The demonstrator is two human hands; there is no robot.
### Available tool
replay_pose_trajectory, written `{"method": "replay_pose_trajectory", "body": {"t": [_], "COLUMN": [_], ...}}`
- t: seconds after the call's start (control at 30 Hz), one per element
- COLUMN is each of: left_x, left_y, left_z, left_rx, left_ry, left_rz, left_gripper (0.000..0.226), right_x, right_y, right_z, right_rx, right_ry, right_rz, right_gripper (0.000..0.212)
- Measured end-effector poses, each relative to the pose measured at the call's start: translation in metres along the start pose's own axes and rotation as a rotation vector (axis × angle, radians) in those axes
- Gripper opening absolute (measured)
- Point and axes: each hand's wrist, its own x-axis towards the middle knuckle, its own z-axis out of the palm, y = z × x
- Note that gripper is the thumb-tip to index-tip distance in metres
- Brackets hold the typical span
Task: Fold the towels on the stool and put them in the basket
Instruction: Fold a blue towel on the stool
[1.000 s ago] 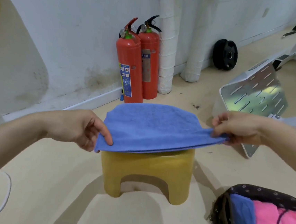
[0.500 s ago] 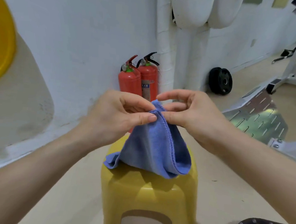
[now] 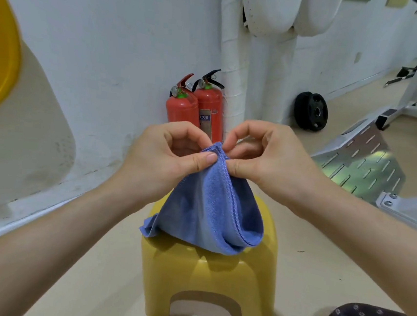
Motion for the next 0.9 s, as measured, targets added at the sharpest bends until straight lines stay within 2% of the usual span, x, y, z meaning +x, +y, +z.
{"method": "replay_pose_trajectory", "body": {"t": [0.13,0.2,0.27,0.37,0.43,0.5,0.57,0.63,0.7,0.77,0.83,0.9], "left_x": [0.001,0.002,0.006,0.013,0.016,0.018,0.019,0.020,0.020,0.019,0.017,0.015], "left_y": [0.001,0.003,0.006,0.010,0.011,0.011,0.013,0.017,0.023,0.029,0.033,0.035], "left_z": [0.006,0.007,0.006,0.002,-0.002,-0.006,-0.009,-0.008,-0.006,-0.002,0.003,0.009], "left_rx": [0.007,-0.020,-0.077,-0.179,-0.233,-0.265,-0.292,-0.342,-0.405,-0.434,-0.425,-0.417], "left_ry": [0.142,0.221,0.298,0.385,0.415,0.440,0.448,0.432,0.403,0.371,0.342,0.308], "left_rz": [0.023,0.037,0.034,0.003,-0.012,-0.025,-0.033,-0.030,-0.022,-0.013,-0.008,0.000], "left_gripper": [0.012,0.010,0.010,0.007,0.007,0.009,0.011,0.014,0.015,0.013,0.012,0.012], "right_x": [0.005,0.007,0.008,0.009,0.011,0.011,0.012,0.014,0.019,0.023,0.024,0.023], "right_y": [0.001,-0.001,-0.004,-0.008,-0.009,-0.013,-0.022,-0.031,-0.037,-0.042,-0.047,-0.050], "right_z": [0.001,-0.001,-0.006,-0.013,-0.019,-0.025,-0.030,-0.035,-0.040,-0.044,-0.046,-0.041], "right_rx": [-0.016,-0.050,-0.247,-0.561,-0.653,-0.674,-0.571,-0.381,-0.275,-0.342,-0.461,-0.605], "right_ry": [0.021,-0.046,-0.138,-0.144,-0.178,-0.215,-0.181,-0.064,0.029,0.007,-0.124,-0.211], "right_rz": [0.014,0.026,-0.032,-0.119,-0.105,-0.055,-0.013,0.006,-0.006,0.003,0.065,0.021], "right_gripper": [0.014,0.016,0.030,0.019,0.016,0.022,0.030,0.037,0.025,0.007,0.025,0.034]}}
